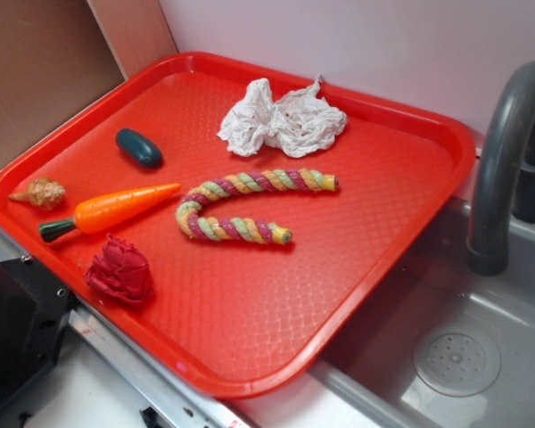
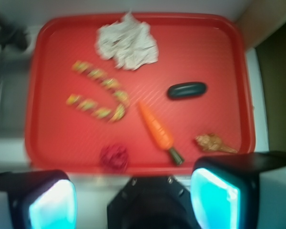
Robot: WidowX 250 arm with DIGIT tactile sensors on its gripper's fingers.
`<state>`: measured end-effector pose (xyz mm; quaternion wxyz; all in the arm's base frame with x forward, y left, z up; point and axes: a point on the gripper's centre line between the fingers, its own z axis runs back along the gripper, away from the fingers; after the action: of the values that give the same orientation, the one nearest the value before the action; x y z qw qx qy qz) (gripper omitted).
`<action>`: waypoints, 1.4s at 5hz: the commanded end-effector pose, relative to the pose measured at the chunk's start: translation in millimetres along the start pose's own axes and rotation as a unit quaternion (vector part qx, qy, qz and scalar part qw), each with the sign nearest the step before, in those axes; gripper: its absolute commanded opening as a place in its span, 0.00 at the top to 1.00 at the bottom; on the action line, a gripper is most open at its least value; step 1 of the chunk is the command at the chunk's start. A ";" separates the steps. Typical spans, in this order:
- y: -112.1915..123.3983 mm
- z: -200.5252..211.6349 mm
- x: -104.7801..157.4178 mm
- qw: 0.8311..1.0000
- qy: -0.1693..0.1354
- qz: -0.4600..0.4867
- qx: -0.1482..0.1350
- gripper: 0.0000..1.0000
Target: Grab the plastic pickle.
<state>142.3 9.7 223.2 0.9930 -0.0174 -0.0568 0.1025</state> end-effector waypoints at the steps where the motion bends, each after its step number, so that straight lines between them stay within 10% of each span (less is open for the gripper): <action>1: 44.5 -28.3 23.9 0.975 -0.078 0.205 0.029 0.00; 3: 63.3 -91.8 45.6 0.929 -0.124 0.345 0.054 0.00; 7: 72.0 -190.9 74.4 0.931 -0.033 0.358 0.066 0.00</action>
<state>225.0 84.2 28.2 0.8918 0.0343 -0.0535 0.4478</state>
